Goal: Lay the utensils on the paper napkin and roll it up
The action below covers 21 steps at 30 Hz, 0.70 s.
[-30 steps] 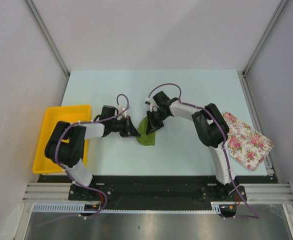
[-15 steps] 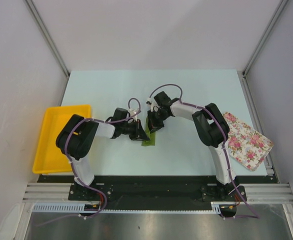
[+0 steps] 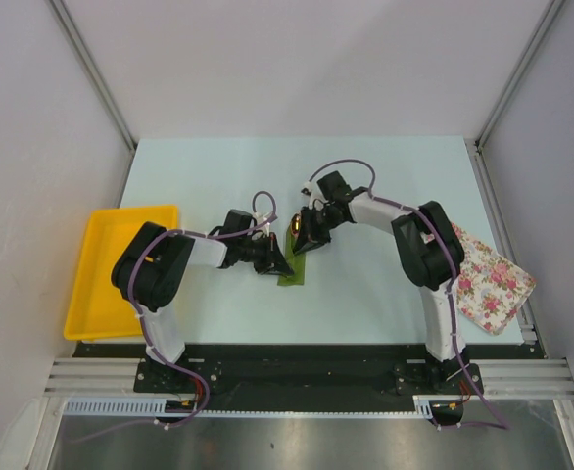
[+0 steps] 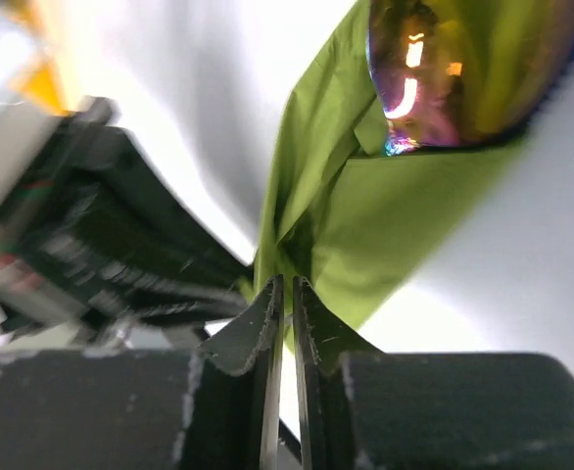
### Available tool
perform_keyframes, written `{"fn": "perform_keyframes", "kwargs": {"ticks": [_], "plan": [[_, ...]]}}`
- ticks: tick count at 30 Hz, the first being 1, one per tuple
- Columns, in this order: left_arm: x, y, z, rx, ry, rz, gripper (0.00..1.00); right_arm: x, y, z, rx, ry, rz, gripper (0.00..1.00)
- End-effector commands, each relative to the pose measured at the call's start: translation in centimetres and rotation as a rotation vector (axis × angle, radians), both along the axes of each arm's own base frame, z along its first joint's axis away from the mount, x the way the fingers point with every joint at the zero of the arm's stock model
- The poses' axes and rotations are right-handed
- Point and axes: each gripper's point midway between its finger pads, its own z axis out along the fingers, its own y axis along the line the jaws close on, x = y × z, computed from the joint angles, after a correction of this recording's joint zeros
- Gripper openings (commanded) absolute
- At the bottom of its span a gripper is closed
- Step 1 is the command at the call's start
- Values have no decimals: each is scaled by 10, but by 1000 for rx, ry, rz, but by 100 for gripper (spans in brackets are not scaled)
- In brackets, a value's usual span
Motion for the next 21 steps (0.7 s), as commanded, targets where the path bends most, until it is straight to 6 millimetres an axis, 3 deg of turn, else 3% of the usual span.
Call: {"fn": "perform_keyframes", "kwargs": {"ticks": [1,13,21], "plan": [[-12,13,-31,127,55,34,0,13,-7,57,155,-41,-49,12],[-10,10,-27,102,44,23,0,-3,-14,-1,162,84,-92,8],[-11,11,-28,98,49,18,0,-5,-8,-16,183,121,-97,6]]}}
